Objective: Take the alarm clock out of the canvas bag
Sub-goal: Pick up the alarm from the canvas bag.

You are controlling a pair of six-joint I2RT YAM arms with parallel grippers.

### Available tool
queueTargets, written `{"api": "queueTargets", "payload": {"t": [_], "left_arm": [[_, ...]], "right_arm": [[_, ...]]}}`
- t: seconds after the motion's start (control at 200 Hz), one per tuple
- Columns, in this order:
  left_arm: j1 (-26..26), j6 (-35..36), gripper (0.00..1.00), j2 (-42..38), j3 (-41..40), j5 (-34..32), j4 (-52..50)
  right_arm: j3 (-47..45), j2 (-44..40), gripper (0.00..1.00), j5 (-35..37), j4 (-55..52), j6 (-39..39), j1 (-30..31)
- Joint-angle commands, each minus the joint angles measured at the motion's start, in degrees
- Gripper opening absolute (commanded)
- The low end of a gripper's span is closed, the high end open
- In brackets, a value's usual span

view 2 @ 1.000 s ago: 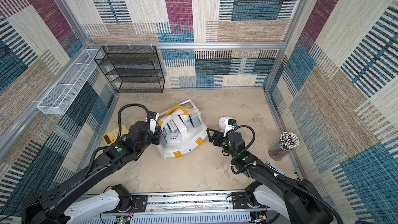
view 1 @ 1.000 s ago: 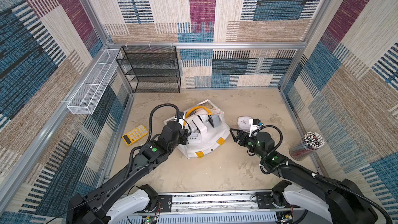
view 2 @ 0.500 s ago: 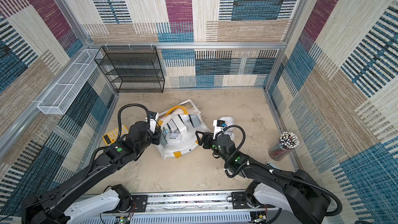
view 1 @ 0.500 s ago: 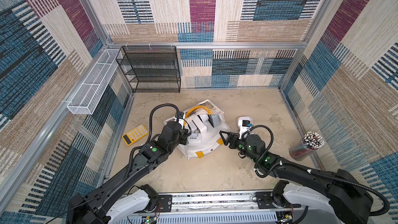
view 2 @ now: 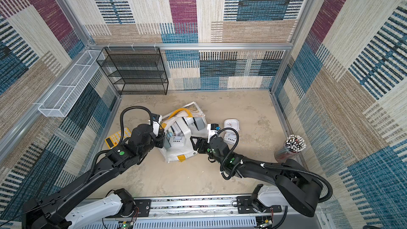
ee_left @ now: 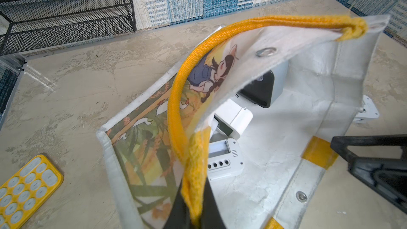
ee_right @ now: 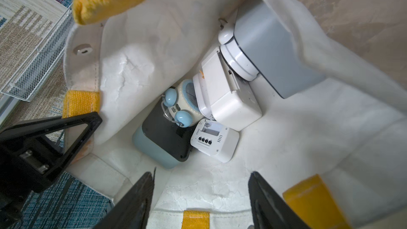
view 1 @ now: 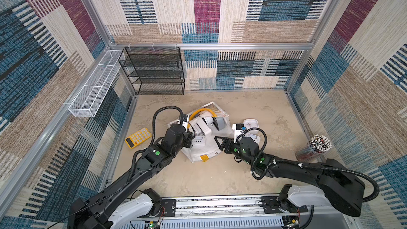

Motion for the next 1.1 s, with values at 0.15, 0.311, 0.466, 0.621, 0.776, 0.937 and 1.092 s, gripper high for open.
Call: {"api": "queueTargets", "payload": {"t": [0.15,0.311,0.466,0.621,0.776,0.937,1.092], "left_arm": [[0.05,-1.35,0.0,-0.56,-0.43,-2.31,-0.12],[-0.01,-1.48,0.0,-0.69,-0.46,-2.35,-0.12],[0.02,-1.47,0.0,-0.83,-0.37,-2.53,-0.03],[-0.02,-1.65,0.0,-0.79,-0.08,-2.28,-0.03],[-0.03,-1.74,0.0,-0.96,-0.07,-2.17,0.05],[-0.02,-1.74,0.0,-1.25,-0.14,-2.17,0.07],[0.02,-1.56,0.0,-1.73,-0.25,-2.48,-0.11]], "right_arm": [[4.3,5.45,0.67,-4.46,1.27,2.33,0.63],[7.67,9.72,0.67,-6.61,-0.66,2.94,1.34],[9.59,12.92,0.66,-7.39,-1.69,3.43,1.98],[10.75,15.38,0.66,-8.0,-2.16,4.04,2.05],[12.4,18.22,0.67,-8.2,-3.55,4.79,2.1],[13.98,21.82,0.68,-9.37,-3.25,6.35,2.05],[15.23,25.02,0.68,-10.6,-3.97,8.54,1.73]]}}
